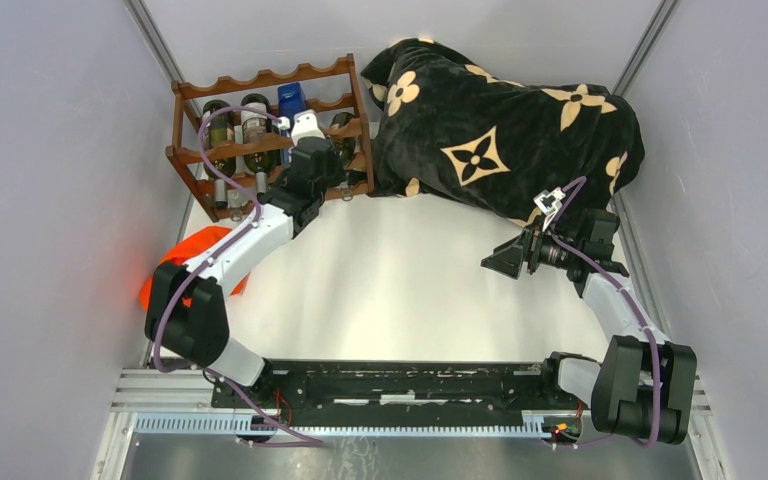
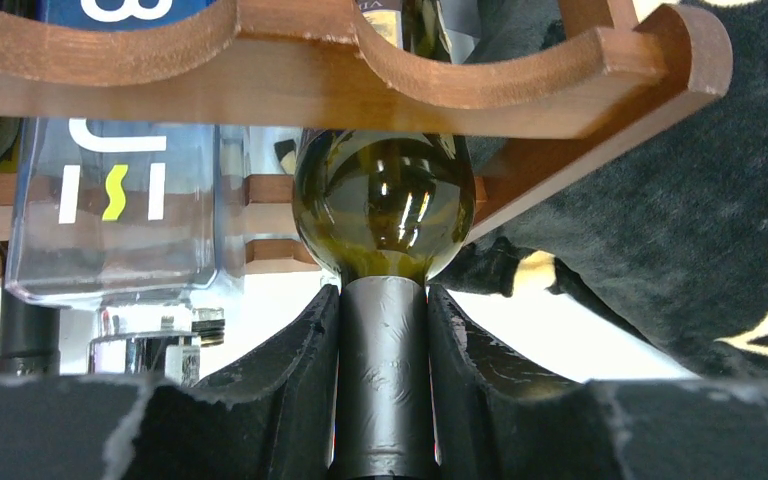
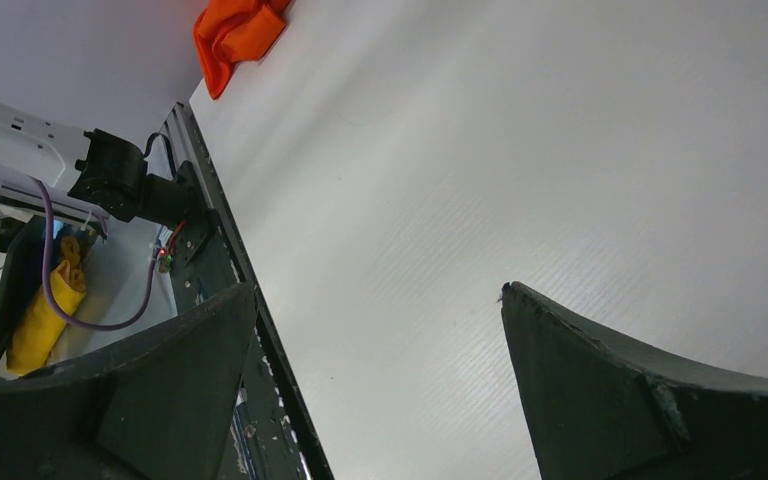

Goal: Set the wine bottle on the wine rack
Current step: Place the wine bottle in the wine rack.

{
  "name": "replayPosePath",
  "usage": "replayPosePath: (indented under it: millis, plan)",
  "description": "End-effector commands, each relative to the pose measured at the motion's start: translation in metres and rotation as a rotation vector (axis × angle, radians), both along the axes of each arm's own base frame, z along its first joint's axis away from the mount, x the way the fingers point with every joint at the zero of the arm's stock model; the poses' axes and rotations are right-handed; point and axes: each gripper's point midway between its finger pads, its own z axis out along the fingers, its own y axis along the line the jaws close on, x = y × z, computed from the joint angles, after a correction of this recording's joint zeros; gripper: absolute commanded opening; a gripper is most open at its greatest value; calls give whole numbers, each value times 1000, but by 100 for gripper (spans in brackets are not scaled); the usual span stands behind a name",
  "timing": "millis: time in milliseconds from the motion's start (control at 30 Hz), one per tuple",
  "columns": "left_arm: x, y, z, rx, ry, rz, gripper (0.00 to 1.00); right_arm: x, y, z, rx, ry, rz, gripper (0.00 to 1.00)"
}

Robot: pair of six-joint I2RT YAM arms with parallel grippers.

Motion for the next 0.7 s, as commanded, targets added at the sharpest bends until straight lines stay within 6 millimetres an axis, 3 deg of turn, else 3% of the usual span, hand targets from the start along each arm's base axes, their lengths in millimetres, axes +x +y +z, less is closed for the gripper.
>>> replayPosePath:
  millis: [0, 167, 367, 667]
  plan:
    - [-12, 0, 35, 54, -141, 10, 2, 7, -1, 21, -5, -96, 20, 98]
    - [-27, -6, 33, 117, -201, 58, 2, 6, -1, 21, -4, -95, 22, 98]
    - [-36, -13, 16, 164, -226, 88, 2, 6, -1, 22, -4, -98, 21, 98]
    - [-31, -15, -4, 217, -248, 120, 2, 5, 0, 23, 2, -97, 29, 98]
